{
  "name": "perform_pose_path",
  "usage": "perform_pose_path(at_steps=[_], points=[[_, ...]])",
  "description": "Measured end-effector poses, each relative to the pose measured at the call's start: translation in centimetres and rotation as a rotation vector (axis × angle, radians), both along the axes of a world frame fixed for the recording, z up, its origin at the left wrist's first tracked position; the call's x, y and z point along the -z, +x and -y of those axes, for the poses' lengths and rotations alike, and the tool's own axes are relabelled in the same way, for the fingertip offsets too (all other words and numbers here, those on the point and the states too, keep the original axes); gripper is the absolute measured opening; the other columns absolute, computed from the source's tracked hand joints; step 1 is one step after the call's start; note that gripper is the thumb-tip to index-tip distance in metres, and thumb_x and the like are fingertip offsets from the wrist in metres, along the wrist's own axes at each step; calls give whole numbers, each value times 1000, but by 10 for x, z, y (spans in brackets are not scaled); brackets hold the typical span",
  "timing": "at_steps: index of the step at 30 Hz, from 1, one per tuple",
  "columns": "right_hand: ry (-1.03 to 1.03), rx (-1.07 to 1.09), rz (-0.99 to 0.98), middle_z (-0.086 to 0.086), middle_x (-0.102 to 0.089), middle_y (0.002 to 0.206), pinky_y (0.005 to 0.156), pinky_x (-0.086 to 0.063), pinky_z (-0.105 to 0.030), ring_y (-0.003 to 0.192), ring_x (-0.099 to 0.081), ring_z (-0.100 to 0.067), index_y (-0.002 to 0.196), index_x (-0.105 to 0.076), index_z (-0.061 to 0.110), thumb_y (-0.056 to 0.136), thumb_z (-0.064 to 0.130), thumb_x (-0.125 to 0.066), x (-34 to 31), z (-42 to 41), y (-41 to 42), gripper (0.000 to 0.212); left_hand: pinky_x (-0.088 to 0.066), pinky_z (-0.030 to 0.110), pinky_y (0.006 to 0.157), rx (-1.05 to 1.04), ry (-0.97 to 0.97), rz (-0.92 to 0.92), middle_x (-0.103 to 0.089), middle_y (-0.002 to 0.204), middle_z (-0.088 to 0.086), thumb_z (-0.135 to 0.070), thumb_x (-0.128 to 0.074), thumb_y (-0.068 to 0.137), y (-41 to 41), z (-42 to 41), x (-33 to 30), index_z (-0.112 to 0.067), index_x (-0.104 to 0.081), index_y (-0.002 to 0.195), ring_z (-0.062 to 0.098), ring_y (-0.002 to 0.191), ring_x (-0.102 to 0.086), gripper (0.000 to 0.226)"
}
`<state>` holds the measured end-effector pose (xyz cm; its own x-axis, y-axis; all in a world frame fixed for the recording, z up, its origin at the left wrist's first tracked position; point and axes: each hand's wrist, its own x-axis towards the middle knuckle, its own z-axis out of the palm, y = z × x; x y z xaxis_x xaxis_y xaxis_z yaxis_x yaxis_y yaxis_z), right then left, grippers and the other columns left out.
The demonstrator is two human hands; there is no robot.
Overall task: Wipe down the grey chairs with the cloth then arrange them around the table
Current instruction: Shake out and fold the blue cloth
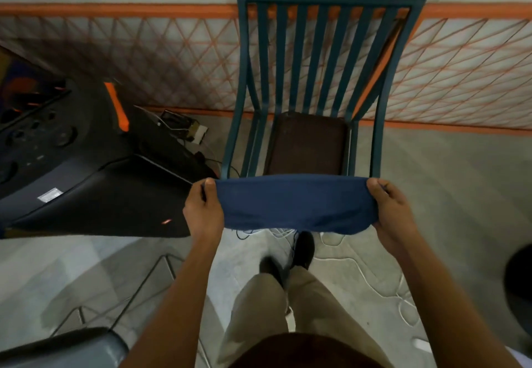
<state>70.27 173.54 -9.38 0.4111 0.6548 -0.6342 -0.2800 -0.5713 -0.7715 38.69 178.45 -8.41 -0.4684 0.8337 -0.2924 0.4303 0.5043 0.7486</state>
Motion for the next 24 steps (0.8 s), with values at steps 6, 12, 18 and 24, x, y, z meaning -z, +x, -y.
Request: perform_pose_path(at_steps=[6, 12, 18, 24], points=[[-72, 50, 21, -13, -70, 113, 78, -57, -39, 100, -66, -30, 111, -65, 15, 103, 32, -57, 47, -43, 0, 21, -45, 30, 86, 117, -73, 30, -60, 97, -9, -36, -45, 109, 29, -49, 61, -23, -61, 110, 8, 93, -60, 20], [-189, 116, 44, -12, -69, 116, 92, -57, -51, 110, -65, -34, 99, -66, 25, 101, 33, -60, 121, -82, 0, 10, -45, 27, 84, 197, -151, 54, -60, 95, -6, -35, -45, 109, 52, -96, 137, -17, -63, 113, 15, 95, -60, 26], [-224, 110, 48, -7, -70, 105, 95, -55, -48, 105, -64, -28, 101, -67, 19, 100, 30, -63, 214, -115, 1, 12, -40, 28, 79, 232, -185, -12, -61, 93, 0, -33, -46, 109, 71, -138, 223, -10, -66, 110, 17, 89, -58, 31], [-245, 79, 104, -7, -69, 103, 98, -53, -50, 105, -65, -29, 92, -66, 24, 99, 29, -64, 296, -144, 9, 9, -38, 23, 76, 258, -202, -34, -63, 98, 2, -30, -46, 109, 93, -163, 299, -8, -67, 114, 15, 89, -57, 31]])
